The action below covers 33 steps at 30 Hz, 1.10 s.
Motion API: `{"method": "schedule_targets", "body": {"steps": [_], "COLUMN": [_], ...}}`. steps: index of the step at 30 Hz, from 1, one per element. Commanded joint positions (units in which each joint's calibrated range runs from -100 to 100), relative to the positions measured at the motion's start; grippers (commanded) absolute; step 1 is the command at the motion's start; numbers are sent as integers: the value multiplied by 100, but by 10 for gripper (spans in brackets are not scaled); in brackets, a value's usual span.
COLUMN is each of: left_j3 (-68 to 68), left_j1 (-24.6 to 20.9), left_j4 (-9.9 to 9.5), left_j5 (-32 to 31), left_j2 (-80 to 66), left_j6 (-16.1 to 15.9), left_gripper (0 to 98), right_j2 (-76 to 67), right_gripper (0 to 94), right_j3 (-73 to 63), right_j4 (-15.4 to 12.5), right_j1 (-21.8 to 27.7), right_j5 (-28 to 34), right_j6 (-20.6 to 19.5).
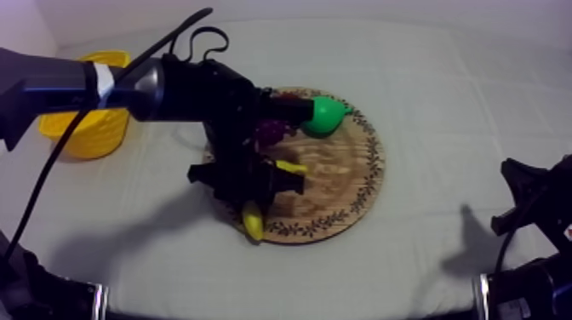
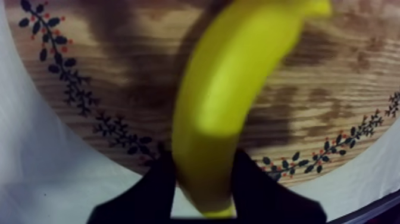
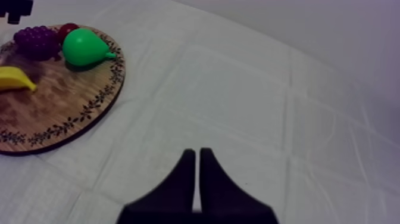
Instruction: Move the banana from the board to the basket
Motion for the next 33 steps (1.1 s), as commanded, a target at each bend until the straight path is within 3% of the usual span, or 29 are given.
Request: {"method": "schedule_targets", "body": {"steps": [1, 8, 18, 23, 33], "left_j3": [-15, -201, -682, -790, -836], "left_j1": [6, 56, -122, -634, -2185], "left_j4": [-8, -145, -660, -891, -1162], "left_j5": [-3, 156, 1139, 1665, 2072], "left_j2": [13, -98, -1248, -1978, -2675], "left_j6": [-2, 31, 163, 99, -348], "left_gripper": [309, 281, 306, 305, 313], "right_j2": [-4, -4, -4, -4, -4], "right_gripper": [5, 5, 5, 5, 5], "right_j3": [-3, -3, -3, -3, -3], "right_j4": [-2, -2, -2, -2, -2], "right_j1": [-1, -1, -1, -1, -1], "right_j5": [2, 2, 2, 2, 2], "right_j6": [1, 1, 1, 1, -4]}}
